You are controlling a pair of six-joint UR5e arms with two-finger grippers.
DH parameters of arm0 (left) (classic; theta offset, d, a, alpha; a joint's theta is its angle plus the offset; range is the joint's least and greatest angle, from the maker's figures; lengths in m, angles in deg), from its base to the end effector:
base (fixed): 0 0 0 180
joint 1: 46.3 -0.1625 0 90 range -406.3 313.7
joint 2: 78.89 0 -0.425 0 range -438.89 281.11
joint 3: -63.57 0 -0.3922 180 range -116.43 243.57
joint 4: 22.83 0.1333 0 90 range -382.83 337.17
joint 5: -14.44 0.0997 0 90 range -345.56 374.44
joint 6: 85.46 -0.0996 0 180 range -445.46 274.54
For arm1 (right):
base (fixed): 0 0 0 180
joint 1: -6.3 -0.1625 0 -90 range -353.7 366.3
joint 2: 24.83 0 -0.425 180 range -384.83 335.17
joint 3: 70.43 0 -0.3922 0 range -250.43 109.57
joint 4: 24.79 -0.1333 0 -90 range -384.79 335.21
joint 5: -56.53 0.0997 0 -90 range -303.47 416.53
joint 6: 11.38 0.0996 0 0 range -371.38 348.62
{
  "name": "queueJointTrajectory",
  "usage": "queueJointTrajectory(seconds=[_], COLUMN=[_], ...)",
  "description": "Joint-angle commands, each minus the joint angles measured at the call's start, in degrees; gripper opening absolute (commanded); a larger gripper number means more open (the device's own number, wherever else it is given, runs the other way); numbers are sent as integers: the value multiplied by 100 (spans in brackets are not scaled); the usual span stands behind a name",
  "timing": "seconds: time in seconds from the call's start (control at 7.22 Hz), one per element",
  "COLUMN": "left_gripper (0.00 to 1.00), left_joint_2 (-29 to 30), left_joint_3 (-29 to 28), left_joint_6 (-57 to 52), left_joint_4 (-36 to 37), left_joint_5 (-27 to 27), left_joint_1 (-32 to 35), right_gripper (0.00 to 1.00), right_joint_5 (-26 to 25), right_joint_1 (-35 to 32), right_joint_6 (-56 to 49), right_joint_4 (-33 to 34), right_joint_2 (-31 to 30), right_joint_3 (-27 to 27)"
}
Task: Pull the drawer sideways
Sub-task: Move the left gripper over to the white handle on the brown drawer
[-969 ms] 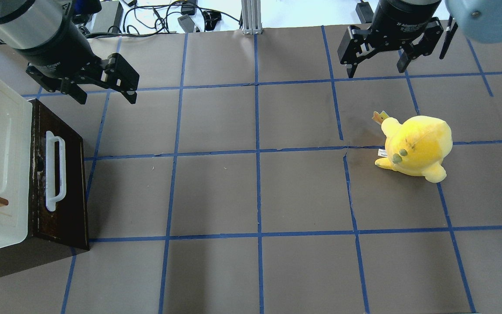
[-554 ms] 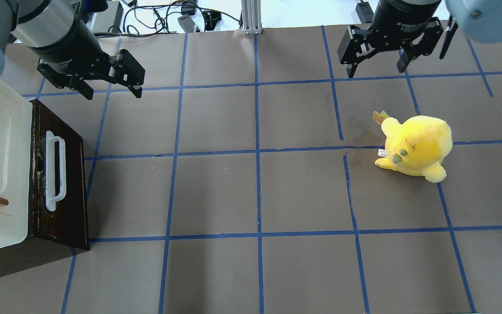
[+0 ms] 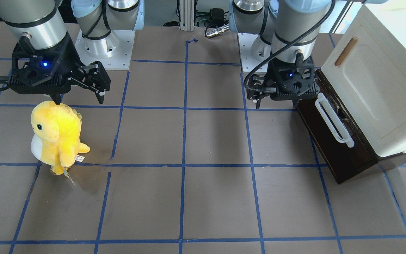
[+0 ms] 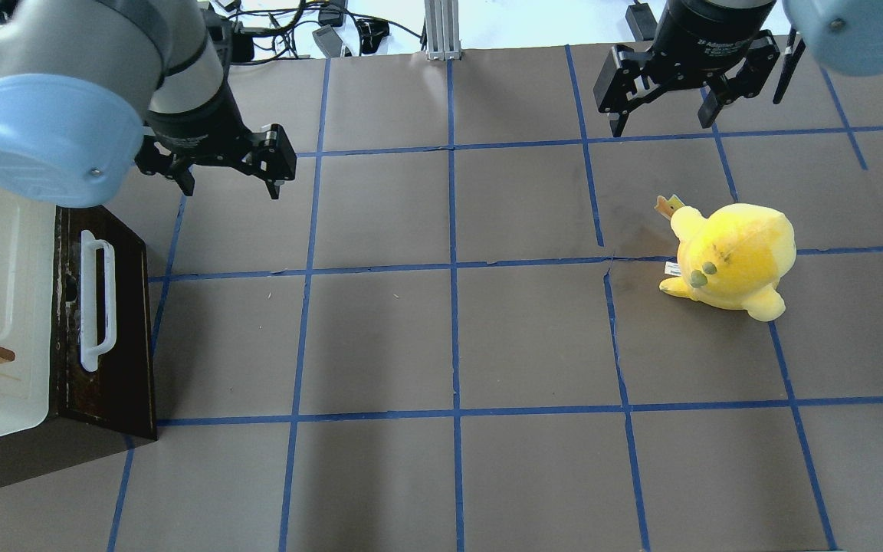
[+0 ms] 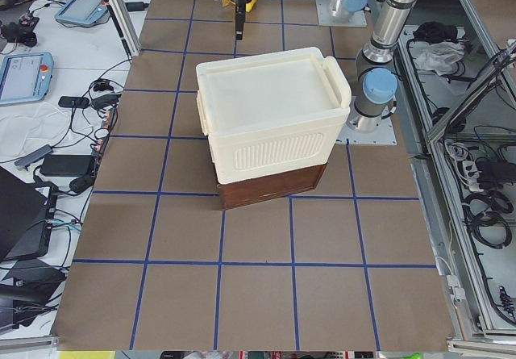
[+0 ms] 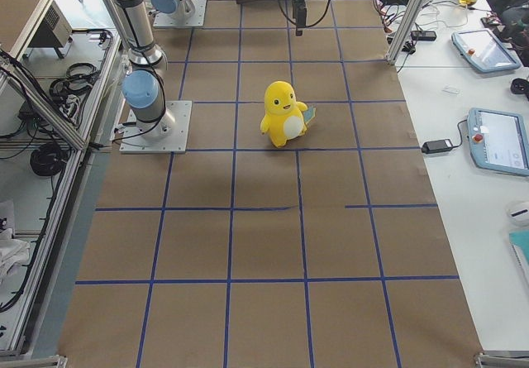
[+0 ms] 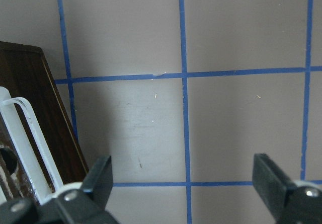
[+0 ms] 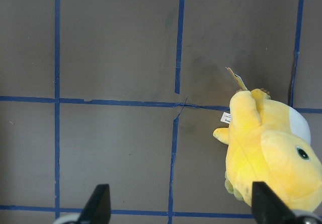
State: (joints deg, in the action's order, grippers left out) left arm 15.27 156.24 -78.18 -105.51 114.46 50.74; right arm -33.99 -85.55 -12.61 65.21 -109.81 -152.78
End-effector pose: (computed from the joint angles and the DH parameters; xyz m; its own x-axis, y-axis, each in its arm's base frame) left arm -0.1789 -0.5026 0.4425 -0.9852 -0.0075 -0.1715 -0.0023 0.9995 -0.0305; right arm 0.1495 -0.5286 0.5090 -0.9985 -0.0533 0.0100 -0.0537 0.9975 -0.0457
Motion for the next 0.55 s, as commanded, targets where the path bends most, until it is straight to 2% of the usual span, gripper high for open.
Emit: queueJointTrajectory(seconds=[0.0,0.42], left_gripper=[100,100], left_joint_2=[409,821], left_joint_3=[469,1182], left_joint_6=[911,1528], left_joint_4=[270,279], left_joint_5=[603,2587], left_joint_1=[359,351], right_gripper=[100,100], right_joint_5=[0,0], right_joint_1=[0,0], right_joint_6=[0,0], right_joint_4=[0,0], right_joint_2=[0,0], right_joint_3=[0,0])
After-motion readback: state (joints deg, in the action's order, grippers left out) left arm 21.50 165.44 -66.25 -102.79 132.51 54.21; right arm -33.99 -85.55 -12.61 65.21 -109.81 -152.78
